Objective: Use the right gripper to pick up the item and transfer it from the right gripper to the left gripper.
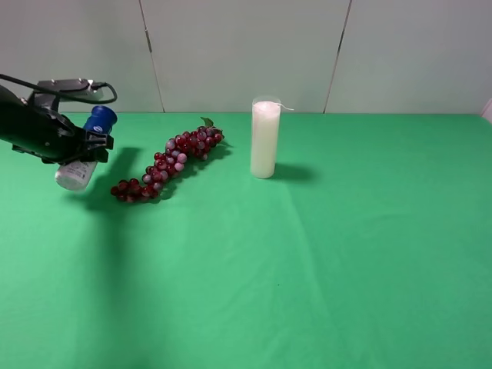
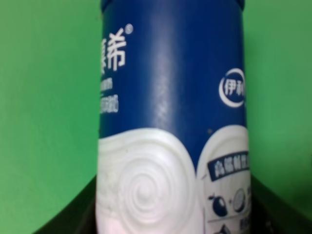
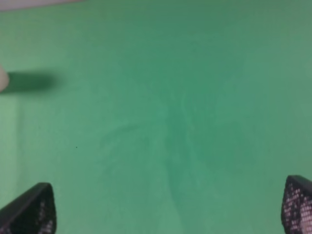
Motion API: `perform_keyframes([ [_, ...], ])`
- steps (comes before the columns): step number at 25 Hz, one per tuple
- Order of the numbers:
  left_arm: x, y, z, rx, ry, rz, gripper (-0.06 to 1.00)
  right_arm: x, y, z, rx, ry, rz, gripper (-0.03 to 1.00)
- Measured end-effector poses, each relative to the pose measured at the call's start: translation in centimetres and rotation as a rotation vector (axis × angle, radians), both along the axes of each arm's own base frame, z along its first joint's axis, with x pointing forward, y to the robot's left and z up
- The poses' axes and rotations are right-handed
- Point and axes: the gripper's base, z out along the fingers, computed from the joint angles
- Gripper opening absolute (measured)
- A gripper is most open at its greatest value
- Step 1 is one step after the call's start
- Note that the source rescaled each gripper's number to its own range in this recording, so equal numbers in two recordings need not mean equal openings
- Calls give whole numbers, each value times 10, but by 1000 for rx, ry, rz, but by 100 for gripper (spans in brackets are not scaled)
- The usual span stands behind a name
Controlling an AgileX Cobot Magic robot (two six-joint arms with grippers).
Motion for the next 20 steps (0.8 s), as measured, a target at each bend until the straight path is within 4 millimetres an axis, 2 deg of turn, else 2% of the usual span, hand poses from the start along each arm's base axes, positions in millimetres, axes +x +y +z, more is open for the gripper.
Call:
perform_keyframes([
  [9, 4, 5, -28, 48, 25, 32, 1, 0, 0, 0, 0, 1, 0, 100],
  [20, 5, 6, -33, 59, 29, 39, 1, 0, 0, 0, 0, 1, 0, 100],
])
